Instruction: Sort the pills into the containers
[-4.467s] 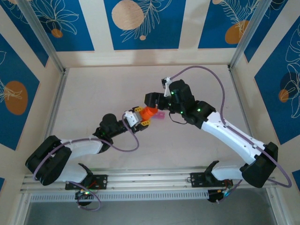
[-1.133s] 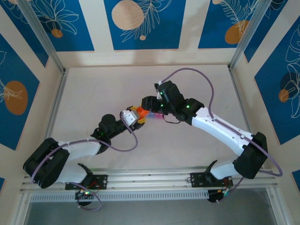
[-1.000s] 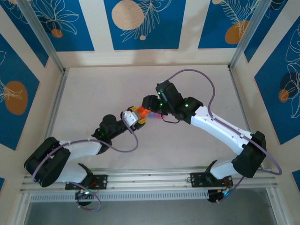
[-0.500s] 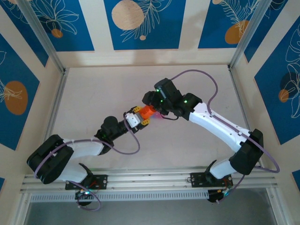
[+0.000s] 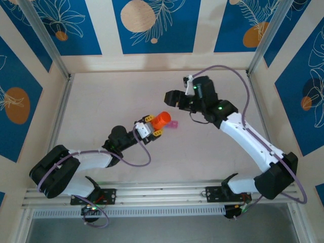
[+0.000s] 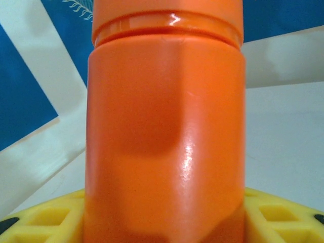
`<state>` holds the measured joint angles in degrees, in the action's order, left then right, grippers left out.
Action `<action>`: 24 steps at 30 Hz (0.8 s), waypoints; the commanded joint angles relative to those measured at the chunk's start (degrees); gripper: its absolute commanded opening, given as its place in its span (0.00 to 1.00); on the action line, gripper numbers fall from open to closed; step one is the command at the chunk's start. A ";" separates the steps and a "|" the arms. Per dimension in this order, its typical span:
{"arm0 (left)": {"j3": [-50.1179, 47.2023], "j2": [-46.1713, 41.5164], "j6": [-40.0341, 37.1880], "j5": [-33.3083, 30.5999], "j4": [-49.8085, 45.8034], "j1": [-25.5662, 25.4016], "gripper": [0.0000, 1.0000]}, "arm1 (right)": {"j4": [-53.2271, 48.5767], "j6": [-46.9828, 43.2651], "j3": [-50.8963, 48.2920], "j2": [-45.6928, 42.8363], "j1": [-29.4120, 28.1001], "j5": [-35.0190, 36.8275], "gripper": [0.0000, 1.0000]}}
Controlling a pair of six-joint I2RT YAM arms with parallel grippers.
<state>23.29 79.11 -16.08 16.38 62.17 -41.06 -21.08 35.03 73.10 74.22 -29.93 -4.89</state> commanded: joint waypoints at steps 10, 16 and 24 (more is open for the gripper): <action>0.13 0.87 9.95 16.80 7.01 3.22 0.00 | -10.47 -68.13 1.08 -2.98 4.53 -41.02 0.62; 0.35 0.44 10.73 19.70 5.53 3.70 0.00 | -18.98 -83.36 4.55 -0.76 4.33 -46.51 0.63; 0.97 0.65 11.07 21.10 4.89 3.92 0.00 | -27.41 -97.90 6.97 2.05 0.54 -40.98 0.66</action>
<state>23.29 79.75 -6.15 34.96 65.52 -37.87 -42.50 -54.63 77.73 74.83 -27.81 -47.09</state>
